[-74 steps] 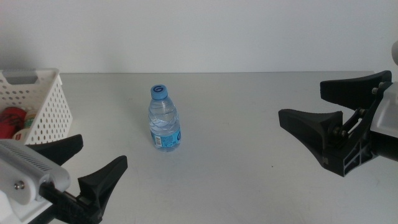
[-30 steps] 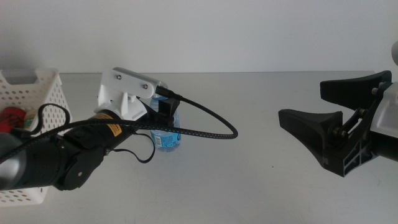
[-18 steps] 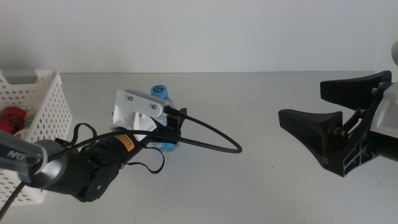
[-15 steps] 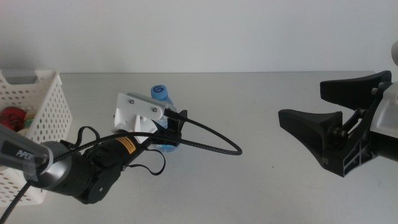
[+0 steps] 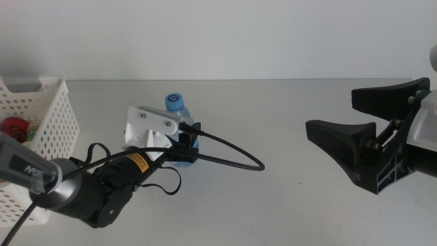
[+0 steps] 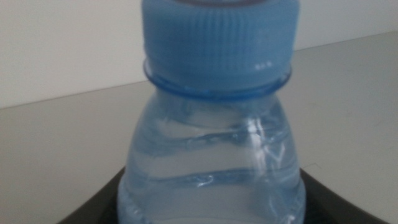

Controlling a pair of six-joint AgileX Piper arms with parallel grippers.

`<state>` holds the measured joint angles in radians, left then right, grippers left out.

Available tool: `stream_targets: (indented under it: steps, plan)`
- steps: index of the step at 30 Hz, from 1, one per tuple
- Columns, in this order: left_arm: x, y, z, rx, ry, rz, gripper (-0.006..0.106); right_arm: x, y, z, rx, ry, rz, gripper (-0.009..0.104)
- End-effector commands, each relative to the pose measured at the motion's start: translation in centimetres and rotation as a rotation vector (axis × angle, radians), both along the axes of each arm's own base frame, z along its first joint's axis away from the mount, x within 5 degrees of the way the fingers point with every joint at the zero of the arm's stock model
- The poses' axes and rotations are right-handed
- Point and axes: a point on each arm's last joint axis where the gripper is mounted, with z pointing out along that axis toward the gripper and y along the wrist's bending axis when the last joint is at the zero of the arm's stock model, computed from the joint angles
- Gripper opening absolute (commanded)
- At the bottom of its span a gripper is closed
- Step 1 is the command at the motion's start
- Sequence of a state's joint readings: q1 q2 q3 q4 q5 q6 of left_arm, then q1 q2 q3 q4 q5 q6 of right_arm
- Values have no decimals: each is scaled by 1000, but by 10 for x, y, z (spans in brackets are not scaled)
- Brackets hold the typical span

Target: Use arms to grab the bottles and put them into the dustbin to the left of the table.

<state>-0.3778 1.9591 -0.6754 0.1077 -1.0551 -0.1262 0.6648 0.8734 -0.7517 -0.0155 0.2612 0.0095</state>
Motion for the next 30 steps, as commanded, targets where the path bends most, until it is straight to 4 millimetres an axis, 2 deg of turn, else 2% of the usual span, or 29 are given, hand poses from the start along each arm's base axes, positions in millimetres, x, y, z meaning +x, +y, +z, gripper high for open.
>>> stream_targets:
  steps: [1,3,6,7,12,17,23,30]
  plan:
    - [-1,2,24,-117,-104,10,32,-1,0,21,58,-102,6,66]
    - [-9,4,22,-148,-103,4,19,-1,0,21,58,-102,6,66]
    - [-21,7,29,-163,-143,-16,0,-1,0,21,58,-102,6,66]
    - [-25,8,34,-161,-143,-15,-2,-1,0,21,58,-102,6,66]
    - [-34,13,68,-105,-67,-3,-2,-1,0,21,58,-102,6,66]
    - [-41,18,116,-46,35,22,-2,-1,0,21,58,-102,6,66]
    - [-51,31,176,95,259,115,-2,-1,0,21,58,-102,6,66]
    - [-44,70,238,297,450,258,-2,-1,0,21,58,-102,6,66]
